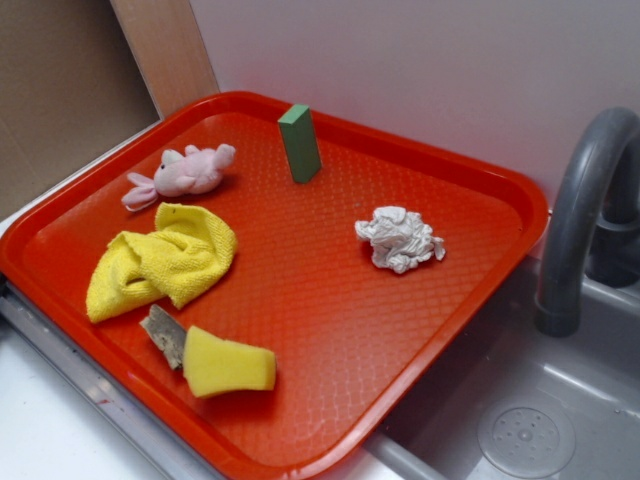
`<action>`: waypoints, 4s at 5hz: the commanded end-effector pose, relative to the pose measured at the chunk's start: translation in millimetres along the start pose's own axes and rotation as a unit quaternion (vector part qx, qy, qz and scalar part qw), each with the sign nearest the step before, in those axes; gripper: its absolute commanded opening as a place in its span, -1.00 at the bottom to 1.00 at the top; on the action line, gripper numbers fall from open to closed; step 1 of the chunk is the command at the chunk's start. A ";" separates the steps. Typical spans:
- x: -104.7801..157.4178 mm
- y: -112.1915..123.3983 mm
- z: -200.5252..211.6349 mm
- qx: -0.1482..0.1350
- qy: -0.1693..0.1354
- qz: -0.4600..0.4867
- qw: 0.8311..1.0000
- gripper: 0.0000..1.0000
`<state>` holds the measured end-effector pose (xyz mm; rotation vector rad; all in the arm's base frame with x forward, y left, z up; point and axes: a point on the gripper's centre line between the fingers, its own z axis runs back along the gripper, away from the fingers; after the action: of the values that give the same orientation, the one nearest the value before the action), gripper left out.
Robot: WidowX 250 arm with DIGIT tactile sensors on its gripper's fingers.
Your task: Grab the white paper.
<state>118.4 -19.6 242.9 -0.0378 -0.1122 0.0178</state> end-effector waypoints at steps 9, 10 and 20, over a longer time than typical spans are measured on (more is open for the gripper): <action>115.2 -258.4 -113.2 -0.022 0.018 0.158 0.987 1.00; 118.5 -266.1 -151.5 -0.028 0.033 0.143 0.989 1.00; 105.0 -243.8 -169.2 -0.045 -0.008 0.058 0.997 -1.00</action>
<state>233.2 -263.4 68.4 -0.0617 -0.0709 0.1152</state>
